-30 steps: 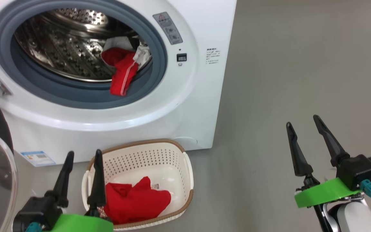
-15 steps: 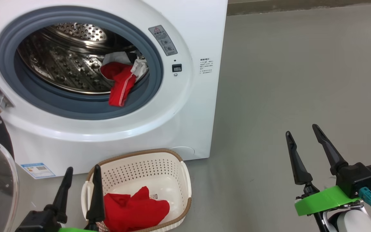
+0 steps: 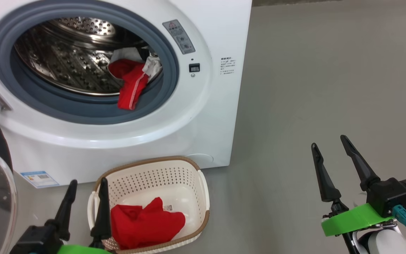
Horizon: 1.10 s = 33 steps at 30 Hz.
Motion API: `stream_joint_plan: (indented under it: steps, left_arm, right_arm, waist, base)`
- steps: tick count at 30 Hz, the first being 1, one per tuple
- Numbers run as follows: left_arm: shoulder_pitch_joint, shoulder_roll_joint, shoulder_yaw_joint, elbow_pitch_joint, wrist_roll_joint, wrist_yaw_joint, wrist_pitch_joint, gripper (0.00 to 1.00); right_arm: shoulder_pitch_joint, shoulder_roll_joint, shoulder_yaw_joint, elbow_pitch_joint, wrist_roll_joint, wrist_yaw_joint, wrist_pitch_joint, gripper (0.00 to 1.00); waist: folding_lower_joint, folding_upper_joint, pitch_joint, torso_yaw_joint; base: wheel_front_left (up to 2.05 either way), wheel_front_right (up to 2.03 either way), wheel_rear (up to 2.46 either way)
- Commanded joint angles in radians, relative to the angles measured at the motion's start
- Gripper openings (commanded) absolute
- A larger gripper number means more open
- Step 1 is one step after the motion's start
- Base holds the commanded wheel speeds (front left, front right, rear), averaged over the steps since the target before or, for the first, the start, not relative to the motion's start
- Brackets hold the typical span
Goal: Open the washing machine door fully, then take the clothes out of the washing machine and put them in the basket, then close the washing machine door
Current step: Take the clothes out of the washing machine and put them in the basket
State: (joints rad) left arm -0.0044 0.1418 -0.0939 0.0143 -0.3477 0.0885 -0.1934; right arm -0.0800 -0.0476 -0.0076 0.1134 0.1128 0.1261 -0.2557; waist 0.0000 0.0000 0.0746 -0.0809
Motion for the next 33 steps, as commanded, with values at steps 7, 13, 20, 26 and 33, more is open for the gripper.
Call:
stream_joint_plan:
  steps: [7,13,20,26,33]
  left_arm:
    - [-0.121,0.01,0.029,-0.004,-0.015,0.0,0.001,1.0]
    - [-0.224,0.024,0.02,0.039,-0.017,-0.022,0.0,1.0]
    - [-0.405,0.037,0.018,0.118,-0.025,-0.046,-0.001,1.0]
    - [-0.556,0.046,0.02,0.206,-0.032,-0.071,-0.019,1.0]
    - [-0.73,0.063,0.022,0.334,-0.029,-0.089,-0.035,1.0]
  right_arm:
    - [-0.033,-0.003,0.024,-0.038,-0.004,0.005,-0.006,1.0]
    - [-0.065,-0.003,0.026,-0.052,-0.014,0.005,-0.006,1.0]
    - [-0.108,-0.003,0.024,-0.065,-0.021,0.005,-0.006,1.0]
    - [-0.141,-0.003,0.035,-0.074,-0.014,0.005,-0.006,1.0]
    - [-0.173,-0.003,0.037,-0.081,-0.015,0.005,-0.006,1.0]
  waist:
    - [0.0,0.0,0.077,0.006]
    - [0.0,0.0,0.159,0.011]
    - [0.0,0.0,0.267,0.023]
    - [0.0,0.0,0.342,0.02]
    - [0.0,0.0,0.42,0.013]
  base:
    - [0.0,0.0,0.0]
    - [0.0,0.0,0.0]
    - [0.0,0.0,0.0]
    - [0.0,0.0,0.0]
    - [0.0,0.0,0.0]
